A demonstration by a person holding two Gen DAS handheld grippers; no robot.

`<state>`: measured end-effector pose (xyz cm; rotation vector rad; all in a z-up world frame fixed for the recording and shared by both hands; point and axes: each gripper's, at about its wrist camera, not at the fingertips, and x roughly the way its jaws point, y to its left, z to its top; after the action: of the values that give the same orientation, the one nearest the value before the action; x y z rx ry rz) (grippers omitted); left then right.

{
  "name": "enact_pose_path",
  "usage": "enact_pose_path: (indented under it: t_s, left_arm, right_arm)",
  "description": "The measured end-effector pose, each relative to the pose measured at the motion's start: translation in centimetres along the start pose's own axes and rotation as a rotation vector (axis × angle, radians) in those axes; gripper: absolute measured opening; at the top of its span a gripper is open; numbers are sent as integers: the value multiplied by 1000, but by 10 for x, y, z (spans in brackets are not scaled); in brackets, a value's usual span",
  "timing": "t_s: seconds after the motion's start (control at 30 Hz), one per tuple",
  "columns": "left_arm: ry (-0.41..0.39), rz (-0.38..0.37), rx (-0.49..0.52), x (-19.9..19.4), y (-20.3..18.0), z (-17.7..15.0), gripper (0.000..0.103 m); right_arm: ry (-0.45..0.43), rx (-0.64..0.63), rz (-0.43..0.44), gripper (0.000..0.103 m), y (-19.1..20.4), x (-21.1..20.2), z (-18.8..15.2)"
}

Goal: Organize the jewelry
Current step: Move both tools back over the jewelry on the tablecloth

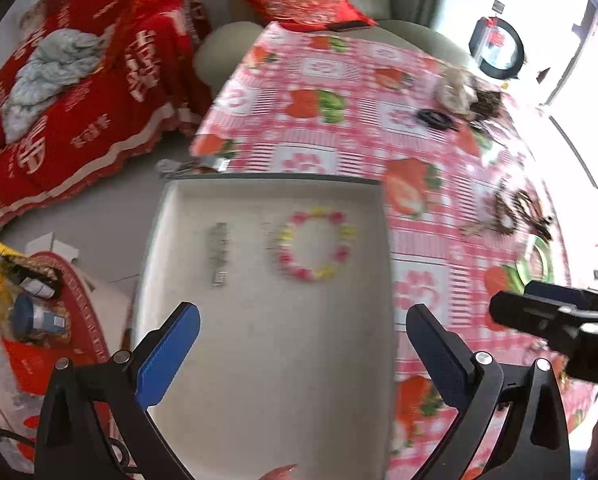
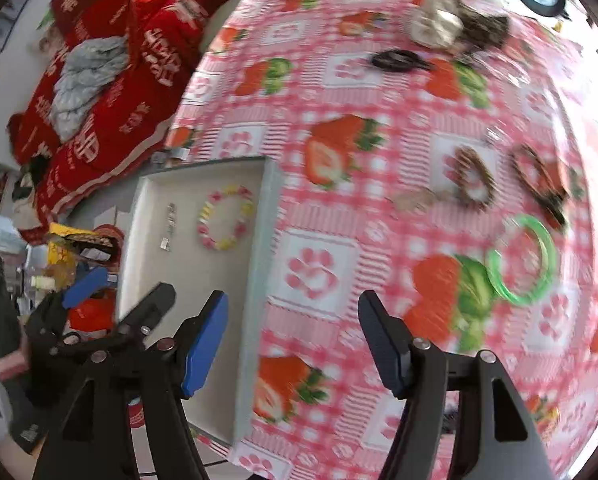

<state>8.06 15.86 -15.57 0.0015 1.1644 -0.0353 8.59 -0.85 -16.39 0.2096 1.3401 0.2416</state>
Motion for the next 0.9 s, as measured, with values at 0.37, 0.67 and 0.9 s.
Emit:
enact_pose_path:
  t_s: [0.37, 0.67, 0.9]
  left_arm:
    - [39, -67, 158, 3, -81, -4, 103]
    - [54, -54, 138, 7, -115, 9, 103]
    - [102, -47, 74, 24, -135, 27, 103]
  right_arm:
    - [-36, 172, -93, 84, -84, -35, -35]
    - [-39, 233, -133, 84, -140, -47, -37]
    - [-61, 239, -155, 84, -178, -58, -15]
